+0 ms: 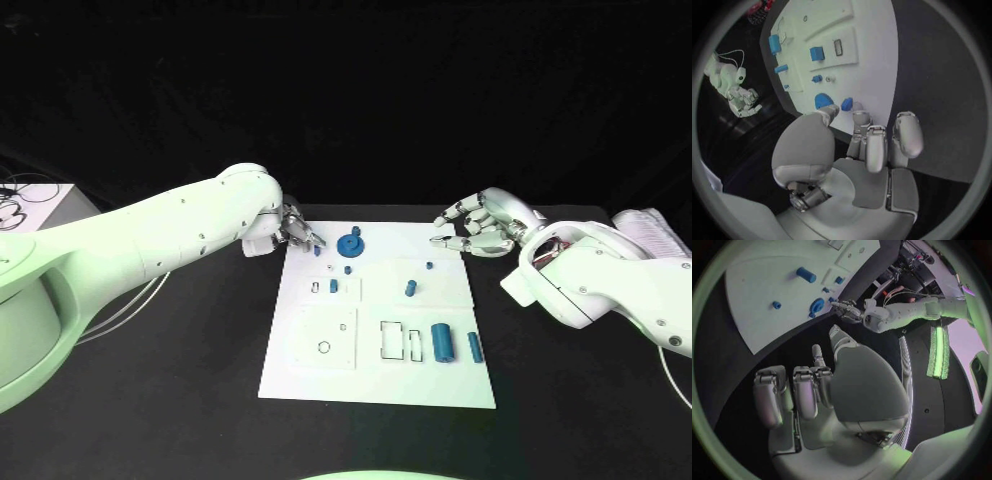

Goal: Assemble the parts on the task board

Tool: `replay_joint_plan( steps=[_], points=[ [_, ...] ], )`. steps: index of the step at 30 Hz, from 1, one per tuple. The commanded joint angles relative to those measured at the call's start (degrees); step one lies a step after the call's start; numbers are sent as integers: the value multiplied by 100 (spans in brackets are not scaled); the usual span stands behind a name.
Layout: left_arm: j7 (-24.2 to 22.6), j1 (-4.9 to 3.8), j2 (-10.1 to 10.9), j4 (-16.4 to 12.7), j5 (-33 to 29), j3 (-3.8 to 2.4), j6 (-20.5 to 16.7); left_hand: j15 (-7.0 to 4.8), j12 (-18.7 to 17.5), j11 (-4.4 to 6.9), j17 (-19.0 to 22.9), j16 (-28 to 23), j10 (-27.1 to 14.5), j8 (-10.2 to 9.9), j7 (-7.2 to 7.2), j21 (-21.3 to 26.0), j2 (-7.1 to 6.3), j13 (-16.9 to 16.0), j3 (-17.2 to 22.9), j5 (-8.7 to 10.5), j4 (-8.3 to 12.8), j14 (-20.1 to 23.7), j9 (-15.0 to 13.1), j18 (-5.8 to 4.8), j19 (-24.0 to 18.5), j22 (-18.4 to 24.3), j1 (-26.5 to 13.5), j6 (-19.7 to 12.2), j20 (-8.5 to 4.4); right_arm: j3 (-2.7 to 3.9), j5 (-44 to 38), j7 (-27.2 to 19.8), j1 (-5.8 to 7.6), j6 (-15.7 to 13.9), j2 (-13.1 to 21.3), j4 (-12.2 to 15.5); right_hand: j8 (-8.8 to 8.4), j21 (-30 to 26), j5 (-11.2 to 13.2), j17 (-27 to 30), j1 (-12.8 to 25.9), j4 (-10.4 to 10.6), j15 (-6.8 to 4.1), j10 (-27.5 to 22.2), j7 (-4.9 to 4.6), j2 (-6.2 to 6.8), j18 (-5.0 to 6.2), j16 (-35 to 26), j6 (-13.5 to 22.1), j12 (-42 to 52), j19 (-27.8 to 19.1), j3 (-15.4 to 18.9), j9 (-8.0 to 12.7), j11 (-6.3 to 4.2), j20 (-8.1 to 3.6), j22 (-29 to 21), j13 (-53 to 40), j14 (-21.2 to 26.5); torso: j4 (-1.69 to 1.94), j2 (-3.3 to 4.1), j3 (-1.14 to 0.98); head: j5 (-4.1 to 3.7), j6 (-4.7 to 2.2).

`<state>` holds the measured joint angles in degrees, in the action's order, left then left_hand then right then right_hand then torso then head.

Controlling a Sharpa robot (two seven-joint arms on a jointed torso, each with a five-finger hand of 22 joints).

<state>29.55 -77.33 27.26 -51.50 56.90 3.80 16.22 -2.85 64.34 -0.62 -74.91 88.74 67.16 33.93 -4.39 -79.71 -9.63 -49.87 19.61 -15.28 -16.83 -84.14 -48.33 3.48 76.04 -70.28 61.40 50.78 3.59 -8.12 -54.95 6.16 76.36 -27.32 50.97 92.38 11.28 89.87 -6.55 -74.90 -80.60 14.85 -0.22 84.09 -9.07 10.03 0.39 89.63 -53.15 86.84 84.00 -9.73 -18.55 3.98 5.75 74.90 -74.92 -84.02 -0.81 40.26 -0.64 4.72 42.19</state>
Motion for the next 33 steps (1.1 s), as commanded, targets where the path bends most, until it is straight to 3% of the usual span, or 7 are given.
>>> replay_joint_plan(
  steps=[1,10,33],
  points=[
    [-92,1,-23,-5,-71,-1,43,29,24,8,-1275,-17,-9,-19,-4,6,52,-2,16,14,16,-474,7,106,11,-10,115,4,28,1,-25,-64,0,20,-6,4,23,-9,-17,-1493,49,28,40,267,5,8,-34,30,0,-24,589,-12,6,38,38,1496,-1217,-594,-2,-2,-4,2,3],
    [-123,1,-36,6,-132,2,16,20,23,19,-1274,-16,-34,-22,8,10,142,22,109,13,20,-473,16,107,5,-12,401,-1,21,1,-25,-59,0,31,-11,2,33,-4,-20,-1492,42,44,38,276,7,3,-35,29,1,-14,591,-9,6,35,36,1499,-1225,-593,-3,3,-5,-1,-3],
    [-122,7,-89,117,-146,15,-20,24,19,11,-1277,-13,-41,-28,-4,8,154,31,97,21,2,-474,23,106,8,-19,390,-2,21,1,-26,-55,3,41,-13,4,33,-4,-20,-1492,42,44,38,276,7,3,-35,29,1,-14,591,-9,6,35,36,1499,-1225,-593,1,6,-6,-39,4]
  ],
)
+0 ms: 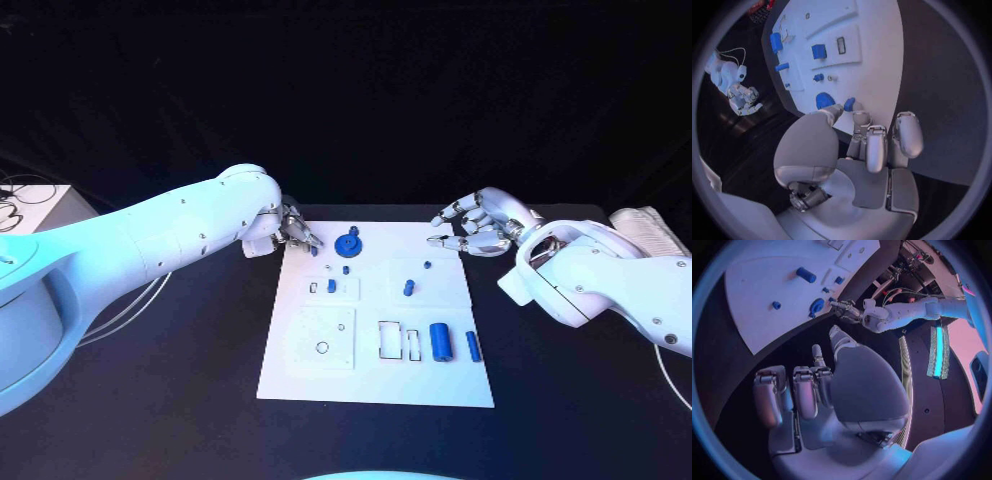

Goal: Assemble the parts on the task board

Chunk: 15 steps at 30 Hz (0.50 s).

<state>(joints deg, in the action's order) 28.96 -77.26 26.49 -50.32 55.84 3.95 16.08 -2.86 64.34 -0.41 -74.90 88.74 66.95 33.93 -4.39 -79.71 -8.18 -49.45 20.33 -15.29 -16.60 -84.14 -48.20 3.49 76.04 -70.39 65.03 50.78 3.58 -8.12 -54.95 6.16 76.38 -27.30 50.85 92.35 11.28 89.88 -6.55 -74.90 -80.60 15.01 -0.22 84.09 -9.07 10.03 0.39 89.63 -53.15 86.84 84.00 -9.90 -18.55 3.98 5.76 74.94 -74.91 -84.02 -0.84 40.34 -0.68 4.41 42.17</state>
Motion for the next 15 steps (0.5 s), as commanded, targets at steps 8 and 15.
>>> replay_joint_plan(
  steps=[8,15],
  points=[
    [-88,0,-14,-5,-80,1,44,6,12,16,-1281,-8,-35,-20,26,10,198,22,317,1,15,-476,13,105,4,-22,536,-23,11,1,-27,-55,2,54,-4,5,33,-4,-20,-1492,42,28,38,276,7,3,-35,29,1,-14,591,8,6,35,36,1496,-1226,-593,6,-6,-2,-5,3],
    [-131,0,-14,4,-122,7,66,4,-5,23,-1301,5,-41,12,31,6,214,62,731,-6,64,-485,-10,102,5,-46,1018,-70,8,1,-27,-58,2,60,-8,2,43,1,-21,-1490,32,35,36,284,10,0,-36,29,-2,-7,594,8,5,33,34,1499,-1232,-593,3,-7,-1,2,4]
  ],
)
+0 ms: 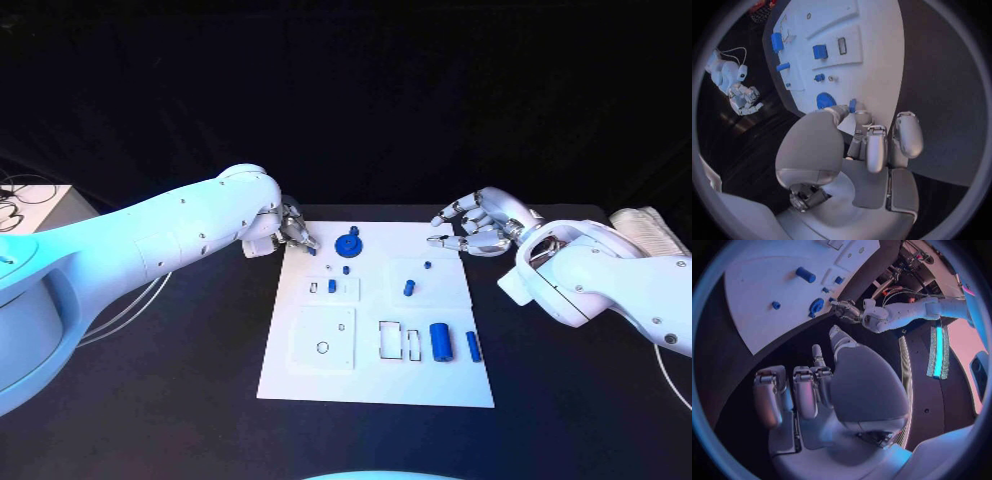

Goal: Assemble the parts on the task board

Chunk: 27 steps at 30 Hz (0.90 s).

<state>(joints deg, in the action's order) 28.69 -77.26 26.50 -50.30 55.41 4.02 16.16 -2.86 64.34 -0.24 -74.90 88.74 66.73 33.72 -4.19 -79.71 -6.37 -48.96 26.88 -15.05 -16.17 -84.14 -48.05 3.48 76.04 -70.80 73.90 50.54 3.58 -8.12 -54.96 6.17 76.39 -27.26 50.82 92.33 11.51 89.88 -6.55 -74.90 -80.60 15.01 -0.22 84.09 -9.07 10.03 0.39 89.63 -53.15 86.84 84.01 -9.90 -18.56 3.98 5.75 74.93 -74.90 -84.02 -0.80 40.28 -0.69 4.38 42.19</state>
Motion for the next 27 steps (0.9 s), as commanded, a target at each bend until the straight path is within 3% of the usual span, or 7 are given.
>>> replay_joint_plan(
  steps=[1,3,8,13,15,18,27],
  points=[
    [-112,0,-10,0,-88,1,49,4,-5,6,-1301,5,-17,37,10,7,27,15,126,-31,31,-485,-29,102,4,-5,170,-54,8,1,-27,-58,1,56,-5,3,20,1,-21,-1490,32,35,36,284,10,0,-36,29,-2,-7,593,8,6,33,34,1500,-1232,-593,0,-2,-1,4,3],
    [-128,0,2,-12,-104,2,15,11,-25,-5,-1306,9,-11,67,-22,-2,7,41,503,-32,143,-487,-59,100,11,-26,382,-101,8,1,-27,-59,1,56,-5,1,20,1,-21,-1490,32,35,36,284,10,0,-36,29,-2,-7,593,8,6,33,34,1500,-1232,-593,0,-1,-1,2,6],
    [-169,0,74,-105,-187,3,-143,19,-2,-11,-1328,23,39,122,-19,-16,-82,19,830,-42,238,-499,-99,96,24,-54,412,-107,18,1,-27,-61,1,56,-3,-2,20,1,-21,-1490,32,35,36,284,10,0,-36,29,-2,-7,593,8,6,33,34,1500,-1232,-593,4,-6,-2,11,4],
    [-198,-1,233,-353,-401,1,-426,4,70,5,-1389,59,161,218,-7,-69,-285,-62,1411,-63,444,-530,-157,80,88,-144,242,-60,7,1,-27,-58,1,58,7,-5,20,1,-21,-1490,32,35,36,284,10,0,-36,29,-2,-7,593,8,6,33,34,1500,-1232,-593,20,-13,-3,20,3],
    [-205,-3,327,-515,-497,0,-549,-15,97,24,-1422,78,236,281,15,-114,-407,-91,1857,-71,651,-547,-192,64,145,-220,-9,-19,-12,1,-27,-57,1,59,11,-8,20,1,-21,-1490,32,35,36,284,10,0,-36,29,-2,-7,593,8,6,33,34,1500,-1232,-593,30,-24,-6,27,6],
    [-206,-4,505,-828,-593,-7,-730,-34,121,43,-1466,102,296,328,25,-165,-458,-111,2101,-83,825,-567,-216,46,212,-308,-202,24,-28,1,-27,-57,1,61,14,-13,20,1,-21,-1490,32,35,36,284,10,0,-36,29,-2,-7,593,8,6,33,34,1500,-1232,-593,44,-44,-10,29,18],
    [-171,-4,1048,-1786,-629,0,-1092,-80,209,95,-1510,126,488,385,76,-285,-579,-229,2514,-198,1169,-586,-225,0,371,-514,-567,158,-71,0,-25,-54,1,65,31,-37,20,1,-21,-1490,32,35,36,284,10,0,-36,29,-2,-7,593,8,6,33,34,1500,-1232,-593,94,-94,-7,27,52]
  ],
)
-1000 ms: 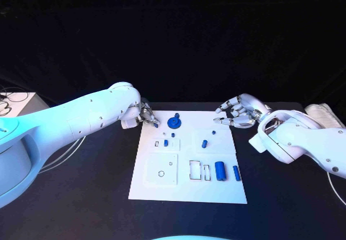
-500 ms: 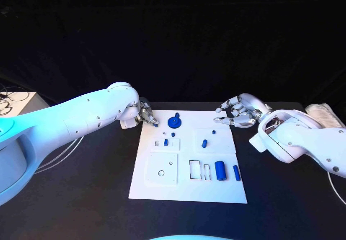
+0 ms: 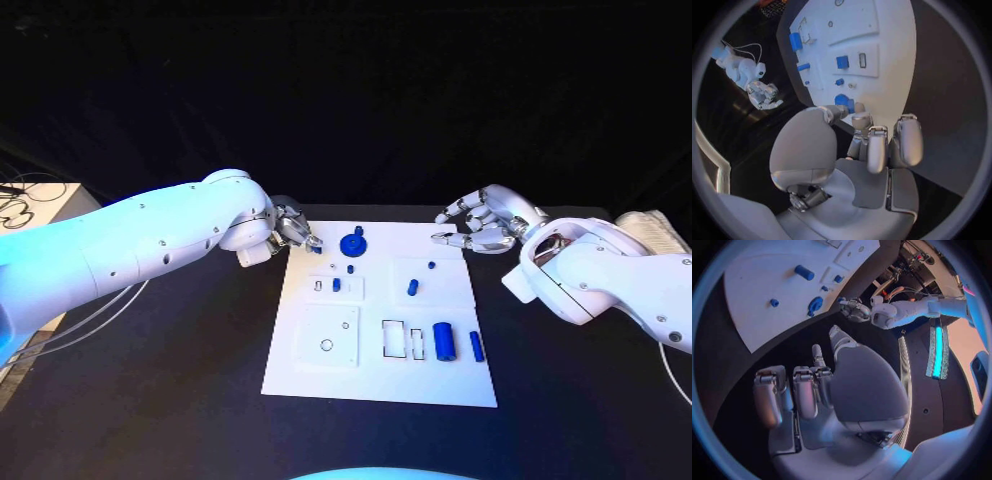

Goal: Assemble the parts on the task board

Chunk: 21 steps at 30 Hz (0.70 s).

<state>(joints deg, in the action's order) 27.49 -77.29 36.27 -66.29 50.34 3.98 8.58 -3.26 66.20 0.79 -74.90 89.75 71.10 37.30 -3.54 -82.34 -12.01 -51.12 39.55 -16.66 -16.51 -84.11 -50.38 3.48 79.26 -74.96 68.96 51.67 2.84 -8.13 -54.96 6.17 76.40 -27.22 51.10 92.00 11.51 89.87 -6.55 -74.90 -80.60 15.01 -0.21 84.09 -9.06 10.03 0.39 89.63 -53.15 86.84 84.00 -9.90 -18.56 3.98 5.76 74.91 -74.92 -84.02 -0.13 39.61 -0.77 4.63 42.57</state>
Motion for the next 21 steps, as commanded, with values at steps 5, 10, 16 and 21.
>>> replay_joint_plan(
  steps=[5,10,16,21],
  points=[
    [-8,21,328,-698,145,34,-442,-48,35,2,-1510,25,85,33,20,-45,-33,-29,1289,-69,1248,-589,10,-9,79,-137,-120,72,-5,1,-18,-53,0,66,9,-14,28,-1,-20,-1487,28,41,34,286,12,4,-36,27,-5,-5,593,13,5,31,32,1500,-1233,-592,52,-49,5,6,56],
    [42,83,512,-1099,532,117,-578,-55,47,9,-1510,25,113,37,27,-66,-45,-47,1316,-79,1278,-589,12,-18,108,-175,-148,93,-10,0,-14,-54,0,67,12,-20,28,-1,-20,-1487,28,41,34,286,12,4,-36,27,-5,-5,593,13,5,31,32,1500,-1233,-592,66,-64,6,22,85],
    [65,213,597,-1347,899,195,-740,-61,50,16,-1510,25,131,38,33,-75,-58,-53,1345,-82,1304,-589,14,-21,120,-190,-169,108,-16,0,-13,-58,-1,69,11,-21,28,-1,-20,-1487,28,41,34,286,12,4,-36,27,-5,-5,593,13,5,31,32,1500,-1233,-592,71,-67,6,31,97],
    [76,285,595,-1451,1095,256,-772,-64,52,19,-1510,25,140,39,37,-84,-67,-57,1359,-83,1317,-589,16,-25,132,-205,-179,116,-18,0,-12,-61,-1,73,7,-25,28,-1,-20,-1487,28,41,34,286,12,4,-36,27,-5,-5,593,13,5,31,32,1500,-1233,-592,51,-56,8,49,107]
  ],
)
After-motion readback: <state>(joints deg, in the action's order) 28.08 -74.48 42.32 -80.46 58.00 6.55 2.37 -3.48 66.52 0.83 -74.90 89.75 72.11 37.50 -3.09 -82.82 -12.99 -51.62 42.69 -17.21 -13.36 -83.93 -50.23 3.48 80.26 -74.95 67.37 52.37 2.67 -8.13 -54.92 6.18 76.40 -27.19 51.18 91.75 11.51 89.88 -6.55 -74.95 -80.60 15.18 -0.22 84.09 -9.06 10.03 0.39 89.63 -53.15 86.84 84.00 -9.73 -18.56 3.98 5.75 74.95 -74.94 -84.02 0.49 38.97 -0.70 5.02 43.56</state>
